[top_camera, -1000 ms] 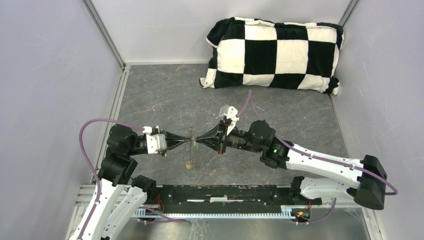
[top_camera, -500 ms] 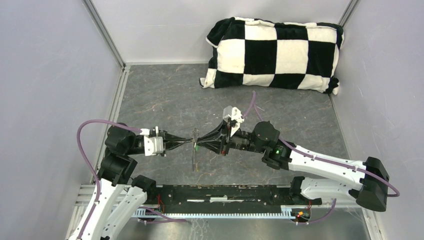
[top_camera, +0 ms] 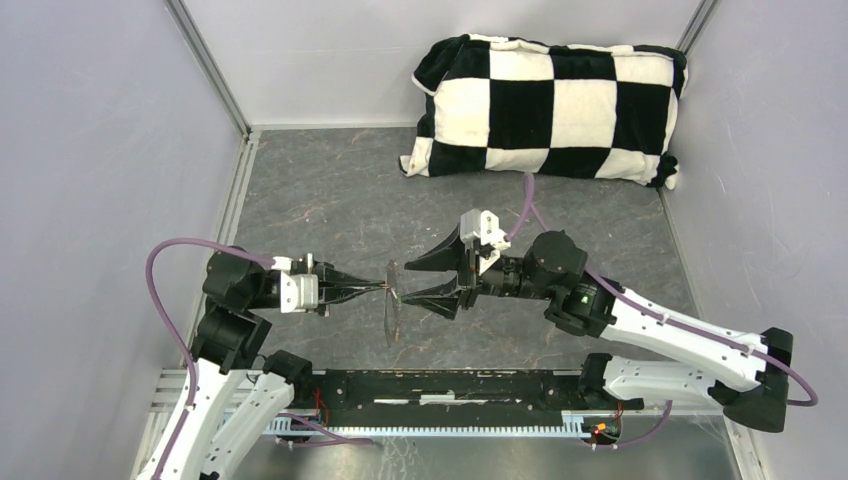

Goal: Put the keys on the keyring
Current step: Insert the key onto the keyring, then adjust the key on the keyring.

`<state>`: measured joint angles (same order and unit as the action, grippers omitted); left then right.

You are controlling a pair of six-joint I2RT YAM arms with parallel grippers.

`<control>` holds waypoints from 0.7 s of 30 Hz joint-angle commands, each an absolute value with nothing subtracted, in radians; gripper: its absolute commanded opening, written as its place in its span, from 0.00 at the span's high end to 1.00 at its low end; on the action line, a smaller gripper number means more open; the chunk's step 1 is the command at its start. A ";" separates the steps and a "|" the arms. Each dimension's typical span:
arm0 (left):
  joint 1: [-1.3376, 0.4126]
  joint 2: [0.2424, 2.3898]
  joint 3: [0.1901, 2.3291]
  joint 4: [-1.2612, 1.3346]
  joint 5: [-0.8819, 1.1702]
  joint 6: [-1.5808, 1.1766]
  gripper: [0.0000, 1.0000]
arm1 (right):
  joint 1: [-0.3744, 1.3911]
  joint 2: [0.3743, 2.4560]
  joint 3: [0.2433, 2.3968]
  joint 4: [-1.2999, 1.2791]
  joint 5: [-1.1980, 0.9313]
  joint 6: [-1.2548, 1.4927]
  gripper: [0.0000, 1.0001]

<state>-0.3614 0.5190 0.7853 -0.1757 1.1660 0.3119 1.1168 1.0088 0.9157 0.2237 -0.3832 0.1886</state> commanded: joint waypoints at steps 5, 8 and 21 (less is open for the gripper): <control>-0.365 0.540 0.835 -0.111 1.232 0.177 0.98 | 1.115 1.090 1.166 0.010 -0.509 0.008 0.38; -0.365 0.541 0.843 -0.112 1.242 0.169 0.98 | 1.114 1.139 1.229 -0.075 -0.551 -0.061 0.44; -0.364 0.532 0.863 -0.112 1.262 0.148 0.98 | 1.114 1.169 1.253 -0.119 -0.656 -0.091 0.58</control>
<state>-0.3614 0.5385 0.8188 -0.1543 1.2404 0.1928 1.1168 1.1782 1.2179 -0.1337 -0.6235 -0.0792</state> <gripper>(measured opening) 0.020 0.449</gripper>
